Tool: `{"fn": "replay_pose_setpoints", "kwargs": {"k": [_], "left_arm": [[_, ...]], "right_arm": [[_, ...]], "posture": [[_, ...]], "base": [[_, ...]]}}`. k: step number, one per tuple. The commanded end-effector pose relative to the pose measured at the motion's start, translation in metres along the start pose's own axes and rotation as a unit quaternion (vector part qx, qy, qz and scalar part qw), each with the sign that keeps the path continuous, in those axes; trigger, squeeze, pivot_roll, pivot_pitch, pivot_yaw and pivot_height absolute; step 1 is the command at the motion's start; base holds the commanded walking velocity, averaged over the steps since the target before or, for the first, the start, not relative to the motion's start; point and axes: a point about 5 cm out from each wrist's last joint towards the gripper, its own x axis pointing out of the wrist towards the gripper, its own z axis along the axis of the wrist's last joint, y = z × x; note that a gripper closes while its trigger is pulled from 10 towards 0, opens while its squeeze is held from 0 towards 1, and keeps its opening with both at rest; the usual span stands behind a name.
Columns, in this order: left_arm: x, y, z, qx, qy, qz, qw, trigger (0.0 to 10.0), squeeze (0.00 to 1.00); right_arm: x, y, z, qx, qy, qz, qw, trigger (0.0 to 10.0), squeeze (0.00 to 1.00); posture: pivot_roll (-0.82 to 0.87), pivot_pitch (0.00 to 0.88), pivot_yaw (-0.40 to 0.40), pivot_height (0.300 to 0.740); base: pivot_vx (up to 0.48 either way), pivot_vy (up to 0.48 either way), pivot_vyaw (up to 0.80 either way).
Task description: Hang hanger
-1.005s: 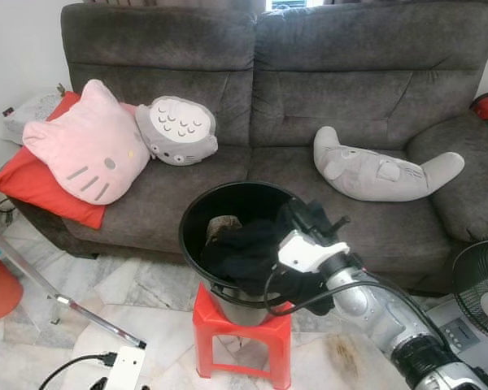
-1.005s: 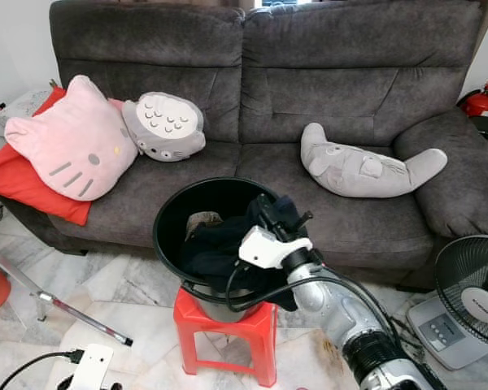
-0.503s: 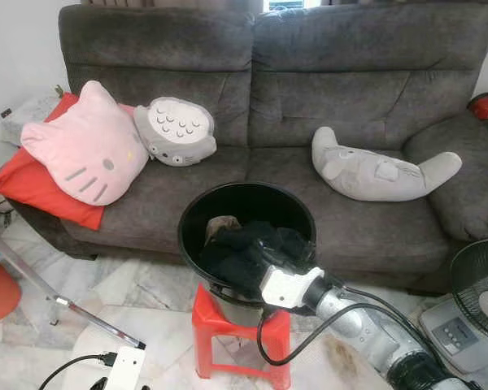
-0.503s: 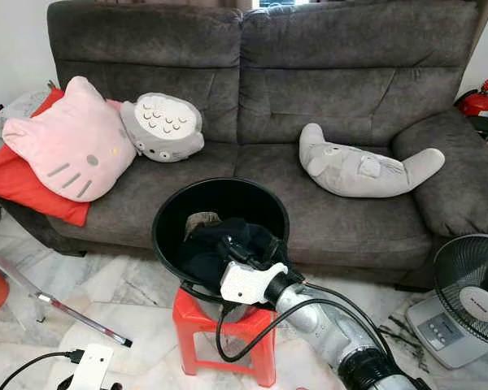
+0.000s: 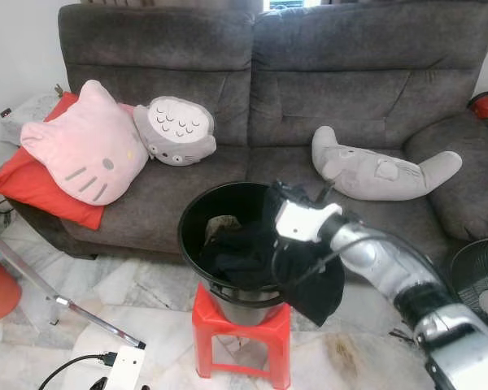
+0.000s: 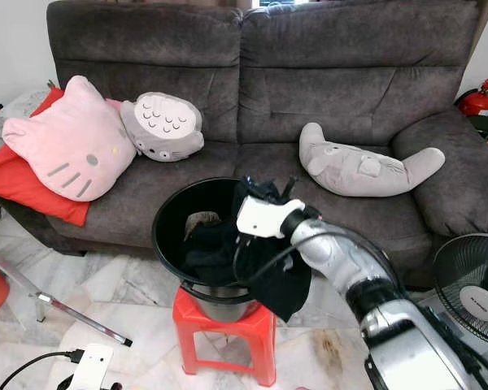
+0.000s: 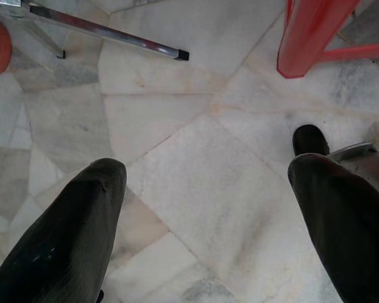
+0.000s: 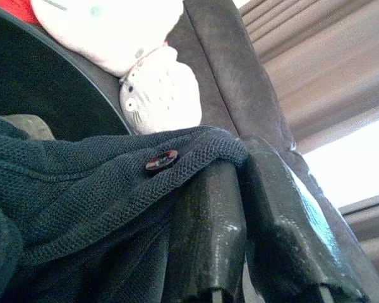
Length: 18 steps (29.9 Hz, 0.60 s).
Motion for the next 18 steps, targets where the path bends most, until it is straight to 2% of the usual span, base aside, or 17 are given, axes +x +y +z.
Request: {"fn": "replay_pose_setpoints", "kwargs": {"k": [1,4,5,10,17,18], "left_arm": [[0.0,0.002,-0.003,0.003,0.006,0.006,1.0,10.0,0.0],[0.0,0.002,-0.003,0.003,0.006,0.007,1.0,10.0,0.0],[0.0,0.002,-0.003,0.002,0.006,0.007,1.0,10.0,0.0],[0.0,0.002,-0.003,0.0,0.007,0.009,1.0,10.0,0.0],[-0.001,0.002,-0.004,-0.001,0.008,0.01,1.0,10.0,0.0],[-0.001,0.002,-0.004,-0.001,0.009,0.01,1.0,10.0,0.0]], "right_arm": [[0.012,-0.004,0.01,-0.006,-0.012,0.007,1.0,0.0,0.0],[0.019,0.0,0.018,-0.013,-0.026,0.041,0.999,0.0,0.0],[0.024,0.005,0.025,-0.019,-0.038,0.066,0.997,0.0,0.0],[0.036,0.015,0.048,-0.032,-0.086,0.114,0.989,0.0,0.0],[0.039,0.029,0.067,-0.024,-0.137,0.17,0.976,0.0,0.0],[0.037,0.035,0.069,-0.021,-0.148,0.187,0.971,0.0,0.0]], "posture": [[-0.04,0.0,0.066,0.74],[-0.04,0.0,0.065,0.74],[-0.03,0.0,0.062,0.74],[-0.02,0.0,0.057,0.74],[-0.02,0.0,0.054,0.74],[-0.02,0.0,0.055,0.74]], "base": [[0.0,0.0,0.0],[0.0,0.0,0.0],[0.0,0.0,0.0],[0.0,0.0,0.0],[0.0,0.0,0.0],[0.0,0.0,0.0]]}}
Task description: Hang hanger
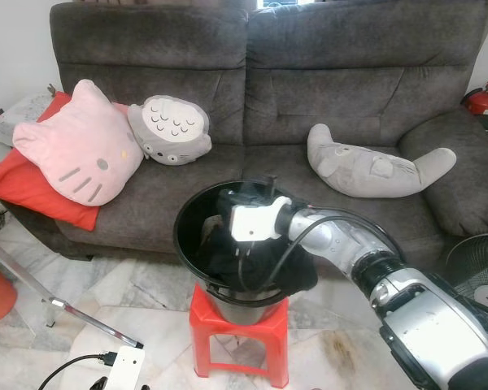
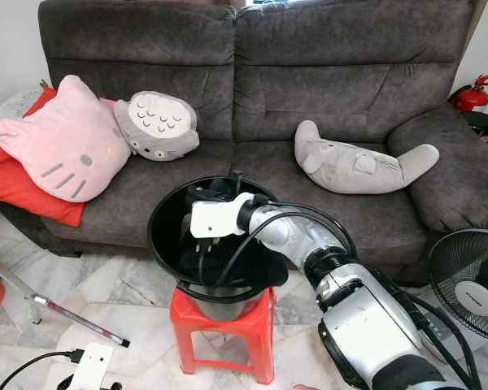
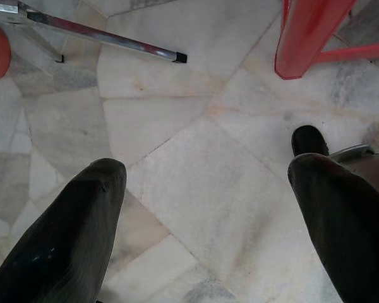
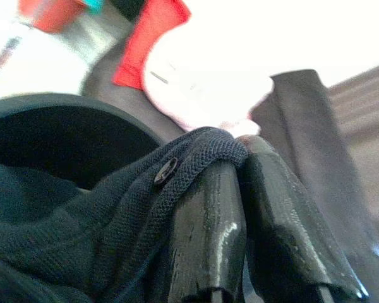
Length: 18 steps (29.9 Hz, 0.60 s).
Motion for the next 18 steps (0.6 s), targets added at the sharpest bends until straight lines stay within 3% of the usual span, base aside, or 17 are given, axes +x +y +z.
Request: {"fn": "replay_pose_setpoints", "kwargs": {"k": [1,8,12,18], "left_arm": [[-0.001,0.003,-0.005,0.001,0.009,0.008,1.0,10.0,0.0],[-0.001,0.002,-0.005,0.004,0.009,0.007,1.0,10.0,0.0],[-0.001,0.003,-0.006,0.007,0.009,0.007,1.0,10.0,0.0],[-0.001,0.003,-0.006,0.005,0.009,0.008,1.0,10.0,0.0]], "right_arm": [[0.003,0.001,0.007,-0.003,-0.023,0.018,1.0,0.0,0.0],[-0.001,0.014,0.011,0.045,-0.065,0.057,0.995,0.0,0.0],[-0.006,0.032,0.019,0.06,-0.114,0.108,0.986,0.0,0.0],[-0.011,0.048,0.013,0.064,-0.106,0.148,0.981,0.0,0.0]], "posture": [[-0.02,0.0,0.055,0.74],[-0.03,0.0,0.06,0.74],[-0.04,0.0,0.064,0.74],[-0.03,0.0,0.057,0.74]], "base": [[0.0,0.0,0.0],[0.0,0.0,0.0],[0.0,0.0,0.0],[0.0,0.0,0.0]]}}
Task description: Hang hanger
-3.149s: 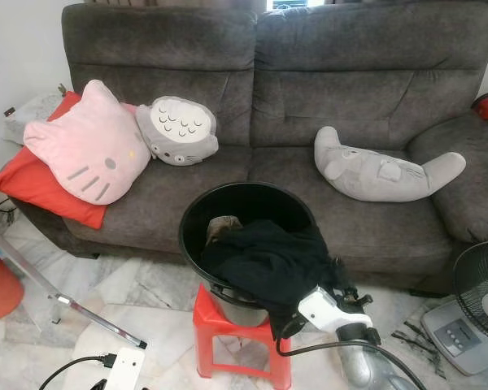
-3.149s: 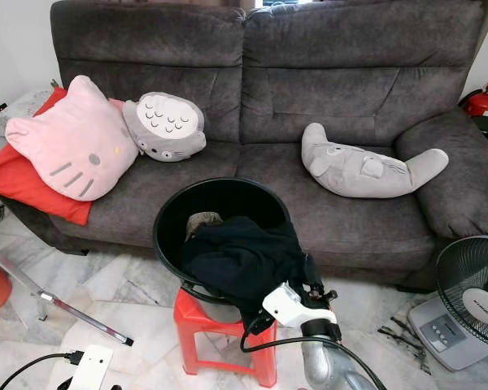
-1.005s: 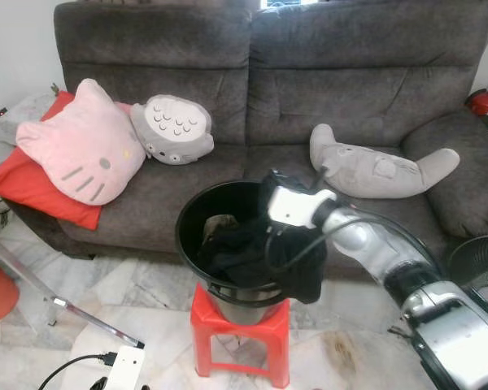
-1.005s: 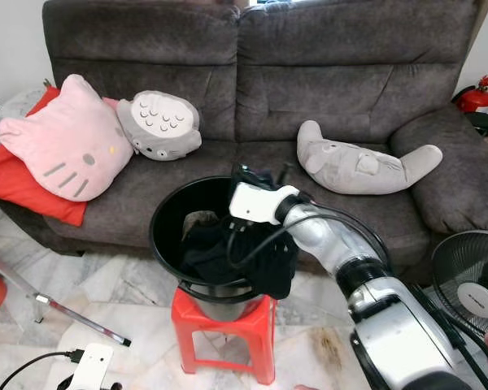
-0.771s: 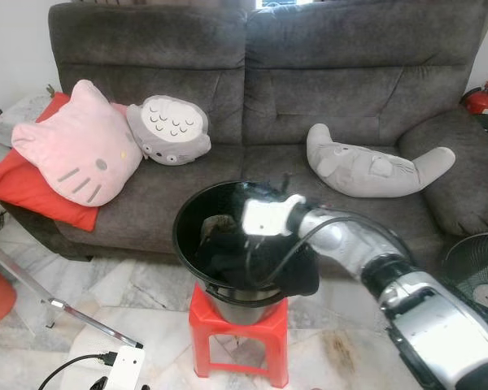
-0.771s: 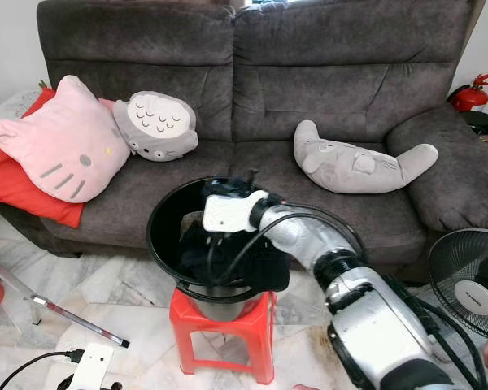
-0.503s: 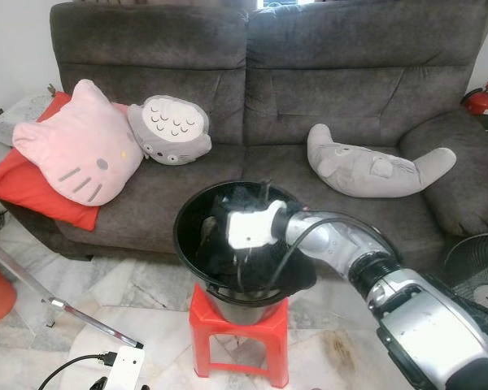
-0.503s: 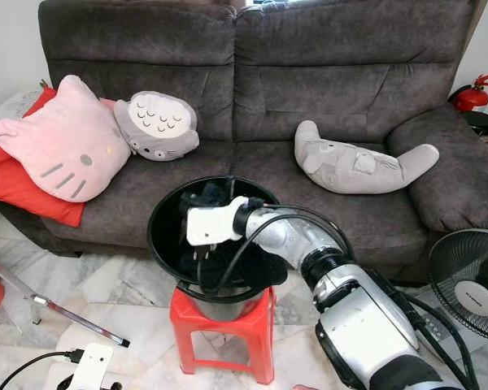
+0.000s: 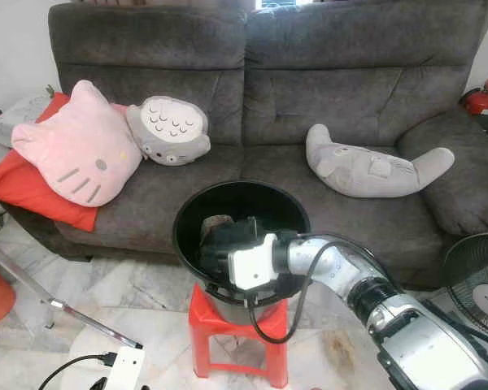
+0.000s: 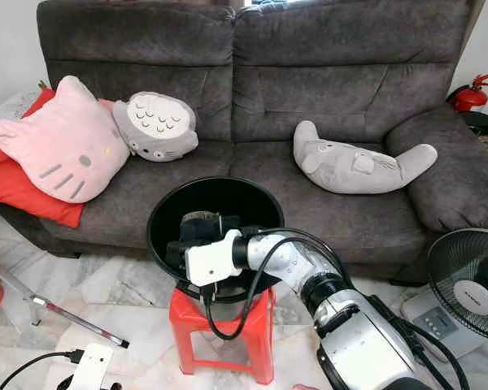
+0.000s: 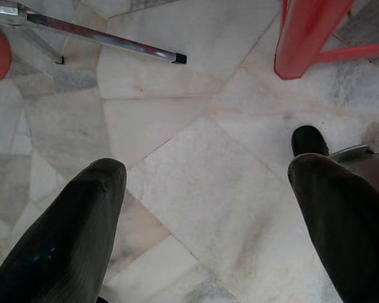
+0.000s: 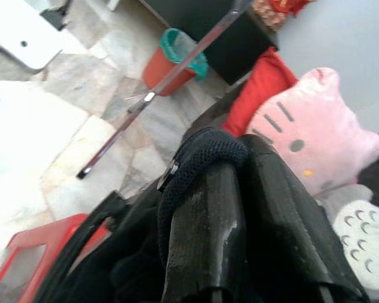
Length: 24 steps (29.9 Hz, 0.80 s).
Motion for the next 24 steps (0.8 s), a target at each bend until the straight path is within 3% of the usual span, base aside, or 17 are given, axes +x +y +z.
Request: {"fn": "replay_pose_setpoints", "kwargs": {"k": [1,10,19,24], "left_arm": [[-0.001,0.003,-0.005,0.003,0.009,0.009,1.0,10.0,0.0],[-0.001,0.003,-0.004,0.004,0.008,0.01,1.0,10.0,0.0],[0.0,0.003,-0.003,0.004,0.007,0.012,1.0,10.0,0.0],[0.0,0.003,-0.003,0.004,0.007,0.012,1.0,10.0,0.0]], "right_arm": [[-0.001,0.001,0.0,0.003,-0.001,0.001,1.0,0.0,0.0],[-0.019,-0.022,-0.016,0.039,0.053,-0.077,0.995,0.0,0.0],[-0.017,-0.044,-0.018,0.072,0.081,-0.151,0.983,0.0,0.0],[-0.015,-0.055,-0.014,0.08,0.08,-0.161,0.981,0.0,0.0]], "posture": [[-0.03,0.0,0.057,0.74],[-0.03,0.0,0.061,0.74],[-0.02,0.0,0.062,0.74],[-0.02,0.0,0.062,0.74]], "base": [[0.0,0.0,0.0],[0.0,0.0,0.0],[0.0,0.0,0.0],[0.0,0.0,0.0]]}}
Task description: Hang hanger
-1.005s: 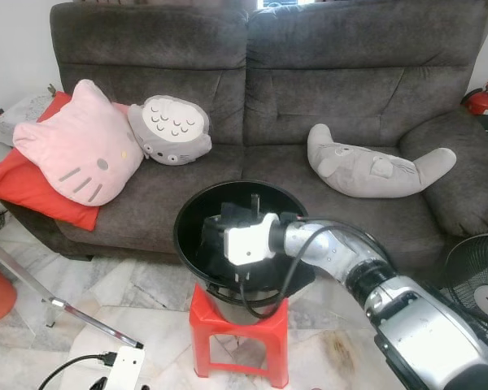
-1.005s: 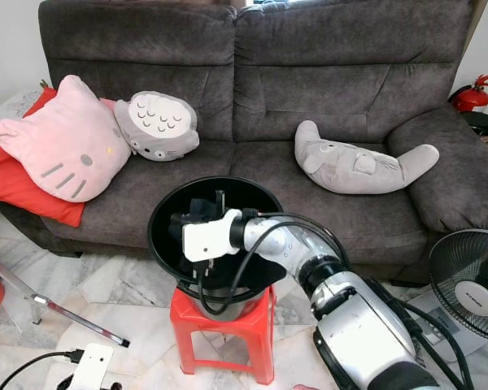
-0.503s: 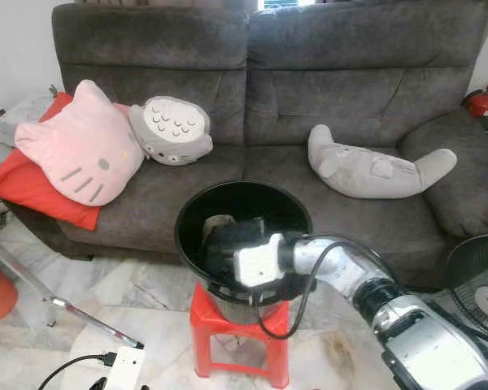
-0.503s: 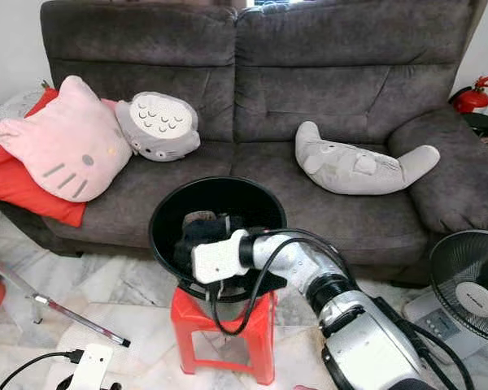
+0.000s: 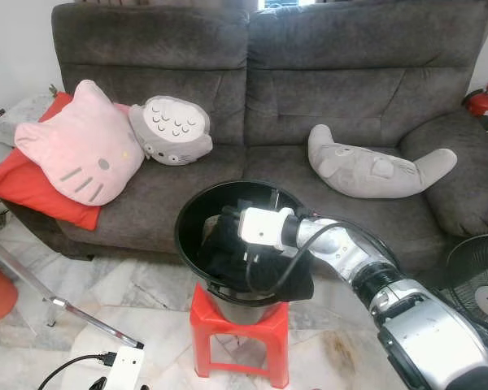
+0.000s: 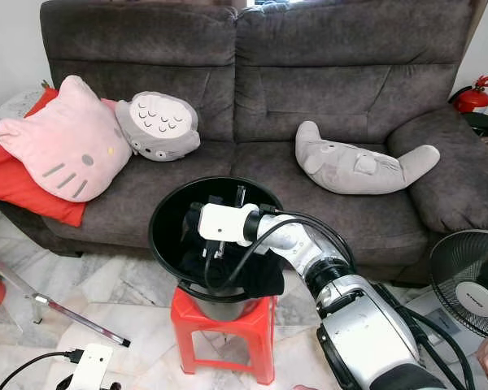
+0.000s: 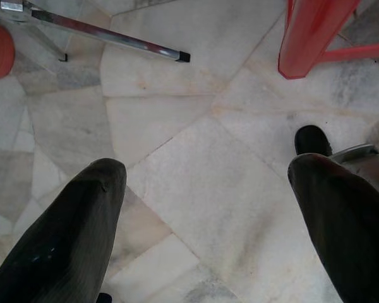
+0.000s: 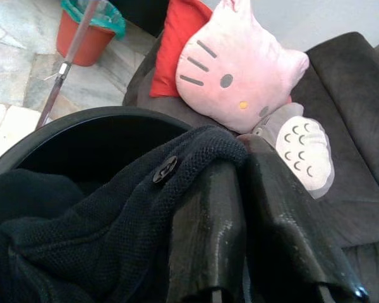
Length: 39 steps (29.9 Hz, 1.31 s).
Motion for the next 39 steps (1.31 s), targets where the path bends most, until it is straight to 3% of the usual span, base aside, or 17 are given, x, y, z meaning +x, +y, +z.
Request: {"fn": "replay_pose_setpoints", "kwargs": {"k": [1,5,11,20,21,23,30,31,32,33,39], "left_arm": [[0.0,0.003,-0.003,0.004,0.007,0.007,1.0,10.0,0.0],[0.0,0.003,-0.003,0.004,0.007,0.008,1.0,10.0,0.0],[0.0,0.002,-0.003,0.005,0.007,0.006,1.0,10.0,0.0],[0.0,0.002,-0.003,0.005,0.007,0.006,1.0,10.0,0.0],[0.0,0.002,-0.002,0.005,0.006,0.005,1.0,10.0,0.0],[0.0,0.002,-0.002,0.006,0.006,0.004,1.0,10.0,0.0],[0.0,0.003,-0.002,0.006,0.006,0.003,1.0,10.0,0.0],[0.0,0.003,-0.002,0.006,0.005,0.004,1.0,10.0,0.0],[0.0,0.003,-0.002,0.006,0.005,0.004,1.0,10.0,0.0],[0.0,0.003,-0.002,0.006,0.005,0.004,1.0,10.0,0.0],[0.0,0.003,-0.002,0.007,0.005,0.005,1.0,10.0,0.0]], "right_arm": [[0.003,-0.011,0.008,0.006,-0.009,-0.011,1.0,0.0,0.0],[0.008,-0.003,0.009,0.029,-0.005,0.049,0.998,0.0,0.0],[0.005,0.014,-0.005,0.061,0.026,0.088,0.994,0.0,0.0],[0.003,0.018,-0.009,0.062,0.035,0.094,0.993,0.0,0.0],[-0.002,0.018,-0.023,0.078,0.08,0.05,0.993,10.0,0.0],[-0.011,0.014,-0.041,0.097,0.146,-0.022,0.984,10.0,0.0],[-0.019,0.0,-0.05,0.173,0.172,-0.111,0.963,10.0,0.0],[-0.019,0.0,-0.05,0.18,0.172,-0.112,0.962,10.0,0.47],[-0.019,0.0,-0.051,0.181,0.172,-0.112,0.962,10.0,0.47],[-0.018,0.0,-0.05,0.184,0.171,-0.114,0.961,10.0,1.0],[-0.015,-0.005,-0.046,0.19,0.166,-0.136,0.958,10.0,1.0]], "posture": [[-0.02,0.0,0.062,0.74],[-0.02,0.0,0.057,0.74],[-0.01,0.0,0.054,0.74],[-0.01,0.0,0.054,0.74],[-0.02,0.0,0.055,0.74],[-0.01,0.0,0.056,0.74],[-0.01,0.0,0.059,0.74],[-0.01,0.0,0.059,0.74],[-0.01,0.0,0.059,0.74],[-0.01,0.0,0.06,0.74],[-0.01,0.0,0.06,0.74]], "base": [[0.0,0.0,0.0],[0.0,0.0,0.0],[0.0,0.0,0.0],[0.0,0.0,0.0],[0.0,0.0,0.0],[0.0,0.0,0.0],[0.0,0.0,0.0],[0.0,0.0,0.0],[0.0,0.0,0.0],[0.0,0.0,0.0],[0.0,0.0,0.0]]}}
